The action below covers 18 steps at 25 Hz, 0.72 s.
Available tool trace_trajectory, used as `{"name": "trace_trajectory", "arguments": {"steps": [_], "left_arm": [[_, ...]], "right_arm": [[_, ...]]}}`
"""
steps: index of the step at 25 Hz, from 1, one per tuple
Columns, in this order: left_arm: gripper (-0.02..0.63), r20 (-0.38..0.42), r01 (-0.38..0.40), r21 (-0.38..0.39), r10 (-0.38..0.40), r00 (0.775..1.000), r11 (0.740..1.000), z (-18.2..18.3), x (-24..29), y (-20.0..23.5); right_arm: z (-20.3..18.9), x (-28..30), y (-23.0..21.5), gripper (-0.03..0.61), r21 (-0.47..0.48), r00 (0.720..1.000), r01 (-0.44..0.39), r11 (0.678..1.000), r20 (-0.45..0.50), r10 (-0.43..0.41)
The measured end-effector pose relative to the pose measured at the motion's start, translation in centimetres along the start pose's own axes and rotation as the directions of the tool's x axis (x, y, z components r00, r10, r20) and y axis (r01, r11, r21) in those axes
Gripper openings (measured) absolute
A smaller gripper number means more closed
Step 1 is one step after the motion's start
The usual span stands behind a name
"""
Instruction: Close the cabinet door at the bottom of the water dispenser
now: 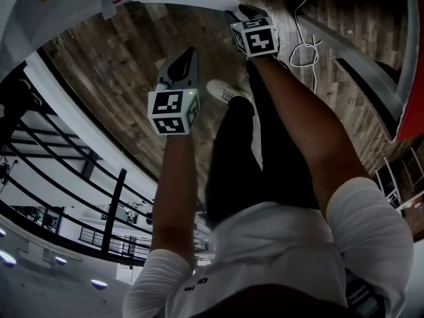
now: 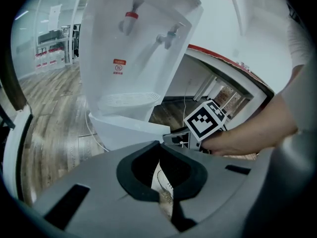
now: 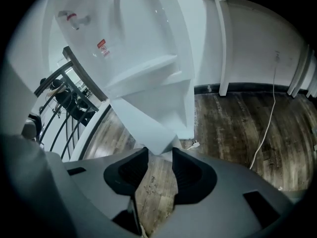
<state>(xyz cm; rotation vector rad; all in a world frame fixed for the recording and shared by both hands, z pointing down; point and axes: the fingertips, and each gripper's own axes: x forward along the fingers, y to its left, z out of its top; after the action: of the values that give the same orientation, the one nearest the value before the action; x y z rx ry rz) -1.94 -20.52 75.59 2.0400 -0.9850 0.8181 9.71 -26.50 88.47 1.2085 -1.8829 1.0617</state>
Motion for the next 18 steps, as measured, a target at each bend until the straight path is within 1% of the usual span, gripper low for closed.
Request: {"name": "trace_trajectory", "arguments": {"steps": [5, 8, 13, 18], "left_arm": [[-0.008, 0.004, 0.012, -0.011, -0.012, 1.0, 1.0, 1.0, 1.1, -0.1], [-0.008, -0.012, 0.02, -0.013, -0.02, 1.0, 1.0, 1.1, 1.5, -0.5], [-0.008, -0.023, 0.021, -0.003, -0.022, 0.999, 1.0, 1.8, 2.8, -0.4], [-0.008, -0.022, 0.017, -0.021, -0.018, 1.0, 1.0, 2.7, 3.4, -0.5]], "right_arm": [[2.0, 0.3, -1.4, 0.155, -0.014, 1.0, 0.011, 1.0, 0.01, -0.011], [2.9, 0.3, -2.0, 0.152, -0.023, 1.0, 0.015, 1.0, 0.014, -0.014], [4.9, 0.9, -3.2, 0.15, -0.058, 1.0, 0.004, 0.998, 0.029, -0.002], [7.2, 0.9, -3.8, 0.146, -0.101, 0.999, -0.006, 0.995, 0.046, 0.01]]}}
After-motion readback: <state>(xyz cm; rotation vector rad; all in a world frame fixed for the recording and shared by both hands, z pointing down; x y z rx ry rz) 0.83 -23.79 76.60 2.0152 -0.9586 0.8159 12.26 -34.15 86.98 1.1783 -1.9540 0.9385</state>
